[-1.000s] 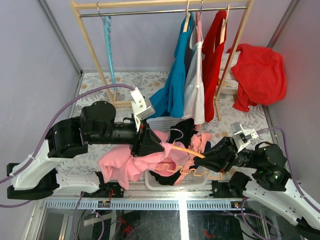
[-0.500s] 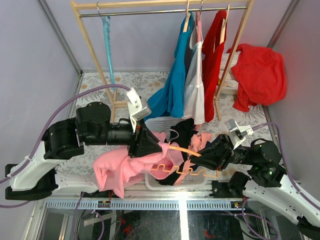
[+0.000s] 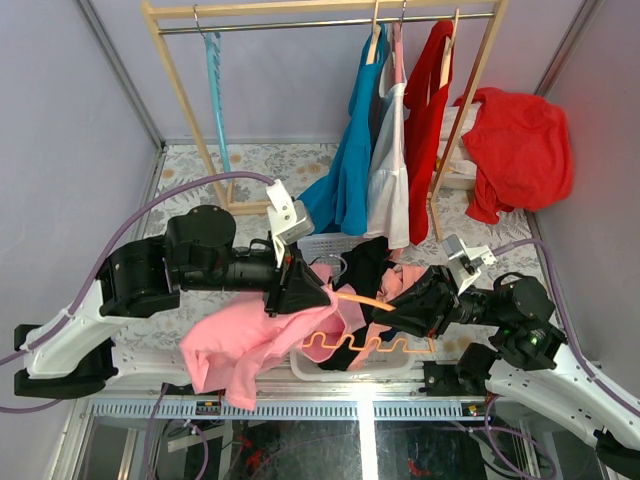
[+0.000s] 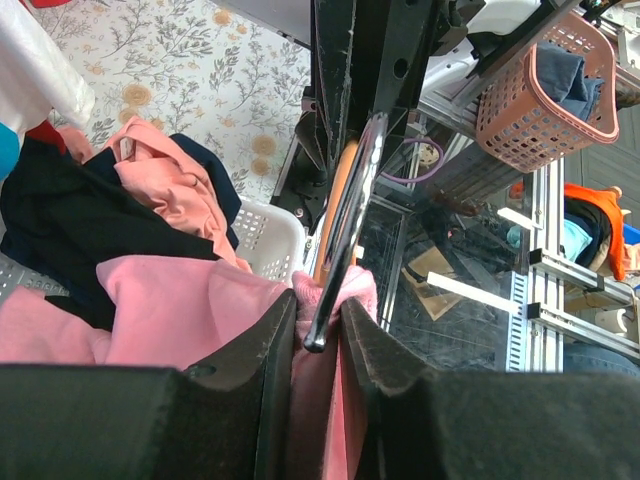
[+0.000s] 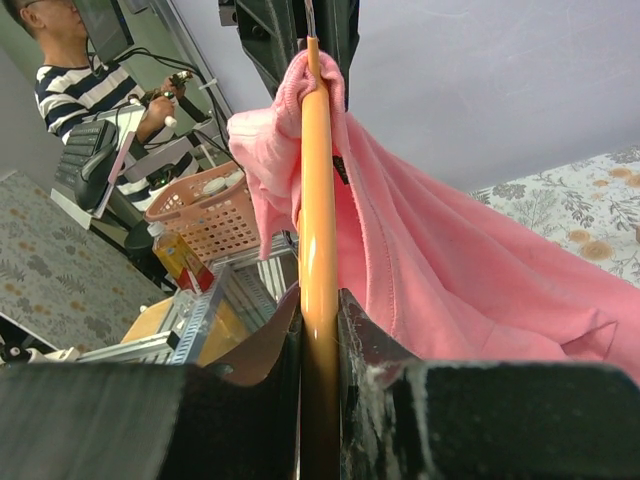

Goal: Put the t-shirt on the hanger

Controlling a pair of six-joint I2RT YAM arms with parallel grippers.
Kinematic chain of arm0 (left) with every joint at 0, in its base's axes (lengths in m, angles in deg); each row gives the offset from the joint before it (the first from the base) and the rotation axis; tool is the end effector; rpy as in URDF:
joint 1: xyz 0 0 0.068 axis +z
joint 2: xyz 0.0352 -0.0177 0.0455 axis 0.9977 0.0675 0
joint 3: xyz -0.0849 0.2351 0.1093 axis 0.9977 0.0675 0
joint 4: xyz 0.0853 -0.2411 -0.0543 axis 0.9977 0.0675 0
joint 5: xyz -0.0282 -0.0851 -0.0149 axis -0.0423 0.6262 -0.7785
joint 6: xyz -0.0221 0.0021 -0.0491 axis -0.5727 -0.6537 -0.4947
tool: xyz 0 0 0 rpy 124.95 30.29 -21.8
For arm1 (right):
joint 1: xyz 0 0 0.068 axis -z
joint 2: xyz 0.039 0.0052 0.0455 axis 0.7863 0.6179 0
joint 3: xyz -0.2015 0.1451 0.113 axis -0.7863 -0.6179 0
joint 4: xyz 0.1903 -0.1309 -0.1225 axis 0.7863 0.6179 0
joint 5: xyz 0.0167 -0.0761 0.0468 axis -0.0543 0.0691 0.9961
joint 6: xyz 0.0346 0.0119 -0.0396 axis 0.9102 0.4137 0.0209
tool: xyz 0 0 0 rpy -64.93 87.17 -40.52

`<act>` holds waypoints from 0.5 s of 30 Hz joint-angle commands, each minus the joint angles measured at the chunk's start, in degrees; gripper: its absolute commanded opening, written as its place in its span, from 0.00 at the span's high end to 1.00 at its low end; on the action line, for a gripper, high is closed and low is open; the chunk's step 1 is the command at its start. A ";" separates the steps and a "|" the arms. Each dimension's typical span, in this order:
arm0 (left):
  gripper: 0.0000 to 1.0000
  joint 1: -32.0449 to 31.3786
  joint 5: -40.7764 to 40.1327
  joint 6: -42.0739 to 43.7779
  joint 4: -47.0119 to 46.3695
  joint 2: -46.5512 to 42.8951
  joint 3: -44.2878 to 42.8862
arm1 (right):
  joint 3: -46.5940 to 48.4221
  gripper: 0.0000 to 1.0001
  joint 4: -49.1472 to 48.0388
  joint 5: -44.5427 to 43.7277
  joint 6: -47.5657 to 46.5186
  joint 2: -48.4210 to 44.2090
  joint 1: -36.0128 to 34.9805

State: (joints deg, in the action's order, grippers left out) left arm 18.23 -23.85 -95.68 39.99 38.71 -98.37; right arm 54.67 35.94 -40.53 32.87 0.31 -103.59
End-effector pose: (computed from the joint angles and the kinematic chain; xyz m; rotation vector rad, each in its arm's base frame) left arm 0.0577 -0.1650 0.4985 1.0943 1.7785 -1.1698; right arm 0.0484 0.0949 0.3765 -0.8085 1.1803 1.6469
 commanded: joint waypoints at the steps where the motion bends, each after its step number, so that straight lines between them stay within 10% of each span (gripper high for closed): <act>1: 1.00 -0.10 -2.28 -0.62 -1.28 0.43 1.19 | 3.50 1.00 -12.77 -5.13 0.44 -0.38 0.22; 15: 1.00 -0.04 -11.87 0.72 -2.25 -0.75 -0.02 | 11.97 0.50 14.28 -18.14 -2.37 -3.56 0.22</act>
State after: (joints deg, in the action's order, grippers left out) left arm 17.84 -28.49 -95.59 40.38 38.29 -98.30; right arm 61.29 43.78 -51.83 31.91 -0.54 -103.46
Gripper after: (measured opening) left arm 0.188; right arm 0.466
